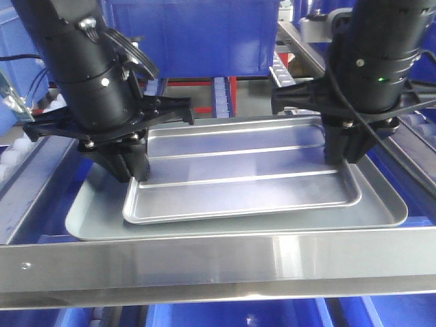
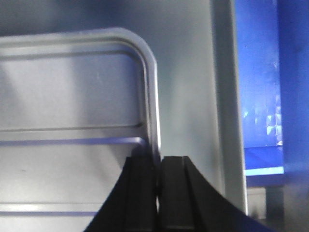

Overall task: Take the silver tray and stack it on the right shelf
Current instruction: 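Lower the held tray onto the tray on the shelf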

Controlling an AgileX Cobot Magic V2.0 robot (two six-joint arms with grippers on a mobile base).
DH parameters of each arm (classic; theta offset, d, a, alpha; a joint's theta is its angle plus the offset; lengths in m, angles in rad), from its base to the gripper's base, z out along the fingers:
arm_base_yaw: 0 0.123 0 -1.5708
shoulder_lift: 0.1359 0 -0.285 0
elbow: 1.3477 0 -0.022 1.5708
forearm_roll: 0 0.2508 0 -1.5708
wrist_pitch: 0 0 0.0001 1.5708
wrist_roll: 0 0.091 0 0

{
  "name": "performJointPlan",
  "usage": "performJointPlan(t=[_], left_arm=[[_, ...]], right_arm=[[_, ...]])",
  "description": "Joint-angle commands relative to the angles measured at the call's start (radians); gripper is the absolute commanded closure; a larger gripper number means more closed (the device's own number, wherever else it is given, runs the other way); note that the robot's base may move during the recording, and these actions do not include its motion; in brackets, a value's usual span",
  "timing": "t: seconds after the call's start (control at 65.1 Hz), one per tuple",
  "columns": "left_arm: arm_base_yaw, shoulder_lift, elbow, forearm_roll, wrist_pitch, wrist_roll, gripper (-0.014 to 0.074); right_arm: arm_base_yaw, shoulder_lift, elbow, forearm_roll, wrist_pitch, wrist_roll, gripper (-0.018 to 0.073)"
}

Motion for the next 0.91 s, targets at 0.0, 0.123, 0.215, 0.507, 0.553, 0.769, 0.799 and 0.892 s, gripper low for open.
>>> performJointPlan(t=[0.0,0.123,0.215,0.507,0.553,0.769,0.799,0.892], left_arm=[[-0.013,-0.044,-0.04,-0.022,-0.066,0.026,0.0697],[-0.013,-0.044,-0.04,-0.022,-0.069,0.026,0.0697],[-0.013,-0.044,-0.04,-0.022,-0.069,0.026,0.0697],[-0.013,-0.044,-0.04,-0.016,-0.069,0.026,0.0696],[-0.013,-0.044,-0.04,-0.011,-0.069,0.026,0.0696],[-0.013,-0.044,-0.04,0.002,-0.067,0.026,0.0685],[-0.013,-0.043,-0.04,0.01,-0.061,0.026,0.068],[-0.013,-0.041,-0.046,0.012,-0.048,0.026,0.052]], right_arm=[[0.005,-0.031,-0.044,0.004,-0.128,-0.003,0.0488],[0.005,-0.03,-0.044,0.004,-0.127,-0.003,0.0489],[0.005,-0.03,-0.044,0.004,-0.127,-0.003,0.0489],[0.005,-0.03,-0.044,0.004,-0.112,-0.003,0.0489],[0.005,-0.03,-0.044,0.004,-0.108,-0.003,0.0489],[0.005,-0.03,-0.044,0.004,-0.11,-0.003,0.0347],[0.005,-0.03,-0.044,0.004,-0.11,-0.003,0.0302],[0.005,-0.03,-0.044,0.004,-0.109,-0.003,0.0137]])
